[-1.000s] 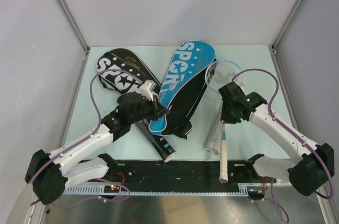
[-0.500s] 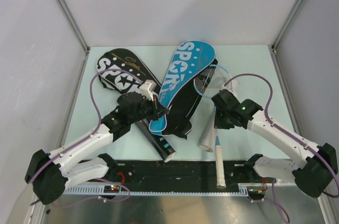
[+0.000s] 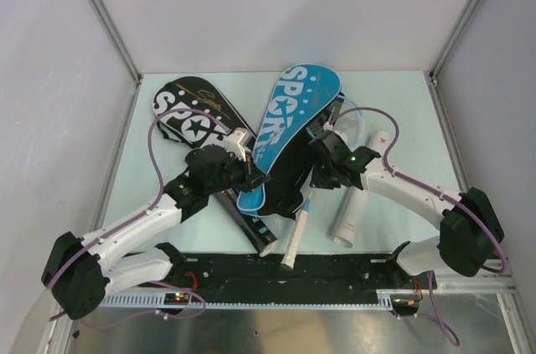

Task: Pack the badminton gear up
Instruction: Place the racket in the racket bag.

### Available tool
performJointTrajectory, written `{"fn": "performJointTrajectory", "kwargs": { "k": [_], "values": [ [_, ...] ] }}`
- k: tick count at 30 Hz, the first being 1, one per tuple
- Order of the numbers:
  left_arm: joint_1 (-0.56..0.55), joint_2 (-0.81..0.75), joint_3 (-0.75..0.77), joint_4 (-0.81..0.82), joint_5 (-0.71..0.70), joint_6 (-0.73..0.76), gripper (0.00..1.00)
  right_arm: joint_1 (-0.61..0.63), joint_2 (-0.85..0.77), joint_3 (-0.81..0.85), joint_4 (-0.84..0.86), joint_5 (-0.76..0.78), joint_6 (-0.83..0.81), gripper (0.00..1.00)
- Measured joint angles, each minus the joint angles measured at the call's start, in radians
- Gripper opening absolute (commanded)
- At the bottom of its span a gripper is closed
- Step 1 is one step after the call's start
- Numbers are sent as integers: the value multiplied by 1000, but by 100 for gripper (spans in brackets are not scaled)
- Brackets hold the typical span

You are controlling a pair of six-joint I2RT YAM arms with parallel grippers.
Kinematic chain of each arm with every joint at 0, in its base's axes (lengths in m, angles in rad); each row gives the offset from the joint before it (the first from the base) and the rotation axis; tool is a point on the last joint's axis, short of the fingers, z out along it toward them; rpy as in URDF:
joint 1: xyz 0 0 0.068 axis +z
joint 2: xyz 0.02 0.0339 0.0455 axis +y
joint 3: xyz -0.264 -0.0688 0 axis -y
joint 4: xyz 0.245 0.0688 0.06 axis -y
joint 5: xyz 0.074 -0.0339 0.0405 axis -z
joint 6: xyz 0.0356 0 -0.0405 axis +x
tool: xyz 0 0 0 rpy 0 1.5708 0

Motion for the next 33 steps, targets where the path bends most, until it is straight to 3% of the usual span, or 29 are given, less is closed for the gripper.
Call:
{"fn": "performJointTrajectory", "kwargs": {
  "k": [12, 33],
  "values": [
    [0, 13, 0, 6, 28, 10, 0, 179, 30, 53, 68, -2, -21, 0],
    [0, 8, -48, 58, 43, -67, 0, -43, 290, 56, 566, 58, 180, 0]
  ]
}}
